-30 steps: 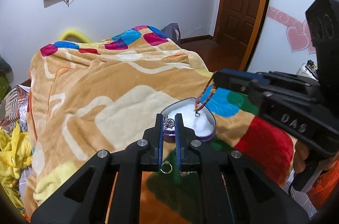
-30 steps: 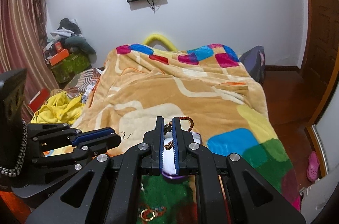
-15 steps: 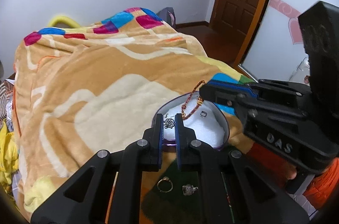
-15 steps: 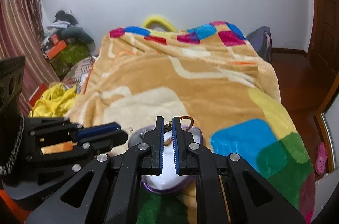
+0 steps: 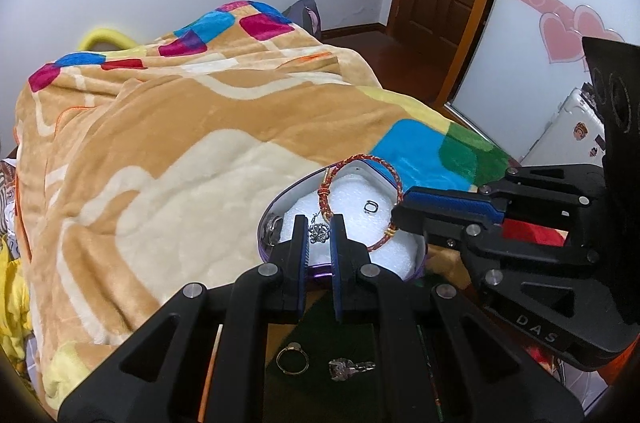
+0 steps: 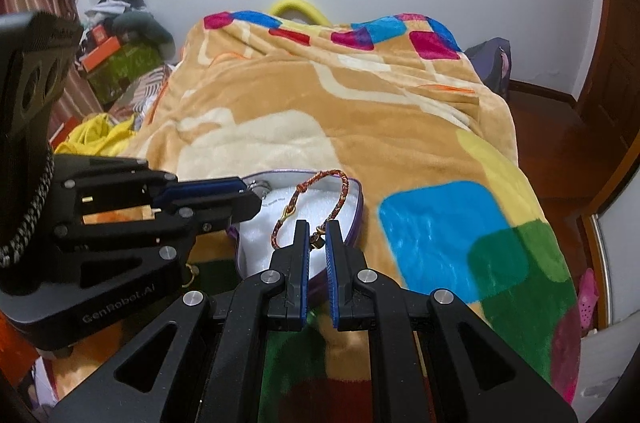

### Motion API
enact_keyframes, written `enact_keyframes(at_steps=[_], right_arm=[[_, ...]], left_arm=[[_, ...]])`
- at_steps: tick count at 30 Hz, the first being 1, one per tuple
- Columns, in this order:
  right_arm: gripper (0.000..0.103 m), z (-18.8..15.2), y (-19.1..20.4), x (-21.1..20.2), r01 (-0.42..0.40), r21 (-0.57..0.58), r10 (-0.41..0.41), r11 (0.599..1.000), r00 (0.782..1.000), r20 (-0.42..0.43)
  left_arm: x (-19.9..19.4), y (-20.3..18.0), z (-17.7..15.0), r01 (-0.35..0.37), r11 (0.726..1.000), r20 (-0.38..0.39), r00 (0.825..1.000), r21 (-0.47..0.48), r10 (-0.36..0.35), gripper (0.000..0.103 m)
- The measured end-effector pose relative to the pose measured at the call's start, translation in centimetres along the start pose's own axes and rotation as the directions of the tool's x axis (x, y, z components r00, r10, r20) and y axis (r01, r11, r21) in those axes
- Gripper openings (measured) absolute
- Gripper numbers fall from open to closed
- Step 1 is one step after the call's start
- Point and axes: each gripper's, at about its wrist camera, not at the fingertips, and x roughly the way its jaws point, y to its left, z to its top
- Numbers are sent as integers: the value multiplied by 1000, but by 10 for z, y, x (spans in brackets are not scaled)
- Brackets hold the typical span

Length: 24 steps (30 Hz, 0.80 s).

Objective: Organize jewelry
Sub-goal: 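Lower the earring and red bracelet into the tin and open both grippers, then withdraw both grippers from the tin toward the remaining jewelry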

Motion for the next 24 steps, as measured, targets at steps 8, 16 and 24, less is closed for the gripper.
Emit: enact_keyframes(at_steps=[8, 16, 24], right_arm=[[9, 5, 1, -7, -1, 6, 1, 1000, 1000, -3], [20, 7, 9, -28, 12, -2, -12, 1000, 999, 34], [30, 0, 18, -55, 35, 4, -36, 999, 996, 78]], left_arm=[[-5, -1, 1, -6, 1000, -5, 1000, 11, 6, 11], [-39, 0, 1, -24, 1000, 55, 998, -9, 24, 26], [-83, -3, -10, -46, 999, 113, 992, -20, 48, 39]])
